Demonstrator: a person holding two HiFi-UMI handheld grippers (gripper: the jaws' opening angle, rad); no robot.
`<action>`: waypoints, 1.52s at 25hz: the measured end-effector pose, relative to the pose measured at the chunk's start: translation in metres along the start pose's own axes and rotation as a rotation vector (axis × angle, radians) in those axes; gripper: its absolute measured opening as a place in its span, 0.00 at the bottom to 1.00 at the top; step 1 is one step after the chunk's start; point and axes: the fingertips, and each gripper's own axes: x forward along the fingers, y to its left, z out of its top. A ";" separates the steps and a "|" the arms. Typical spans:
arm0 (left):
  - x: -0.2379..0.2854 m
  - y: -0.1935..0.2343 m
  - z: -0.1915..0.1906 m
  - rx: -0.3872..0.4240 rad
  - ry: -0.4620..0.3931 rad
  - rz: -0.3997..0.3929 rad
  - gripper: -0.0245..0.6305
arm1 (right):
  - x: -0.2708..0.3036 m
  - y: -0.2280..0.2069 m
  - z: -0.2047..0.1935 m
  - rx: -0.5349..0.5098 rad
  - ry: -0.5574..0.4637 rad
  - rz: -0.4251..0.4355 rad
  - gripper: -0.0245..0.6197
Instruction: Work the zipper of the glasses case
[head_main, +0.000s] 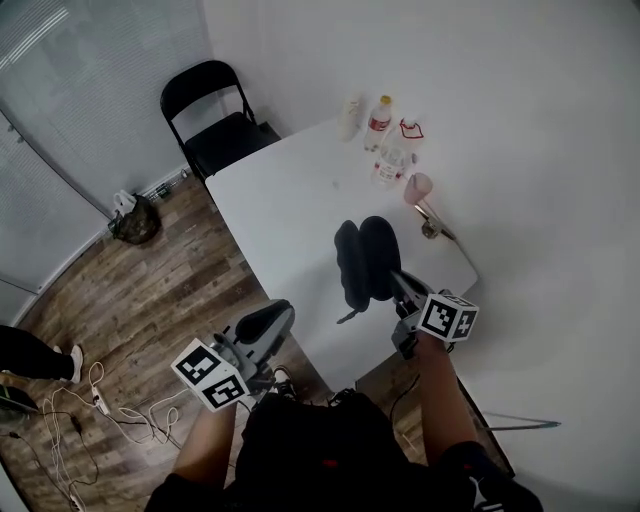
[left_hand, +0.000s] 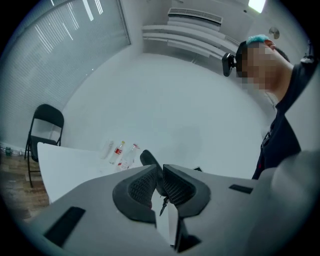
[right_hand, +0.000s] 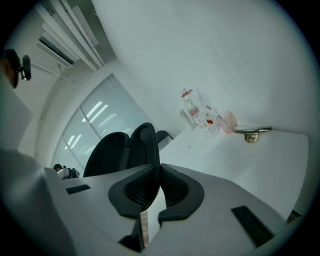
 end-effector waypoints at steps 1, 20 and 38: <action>0.003 -0.003 0.004 -0.009 -0.001 -0.025 0.09 | -0.008 0.014 0.009 -0.003 -0.020 0.029 0.10; 0.045 -0.097 0.026 -0.097 -0.098 -0.544 0.61 | -0.087 0.149 0.046 -0.392 -0.059 0.232 0.10; 0.027 -0.085 0.035 -0.297 -0.204 -0.628 0.57 | -0.072 0.205 -0.006 -0.512 0.044 0.473 0.10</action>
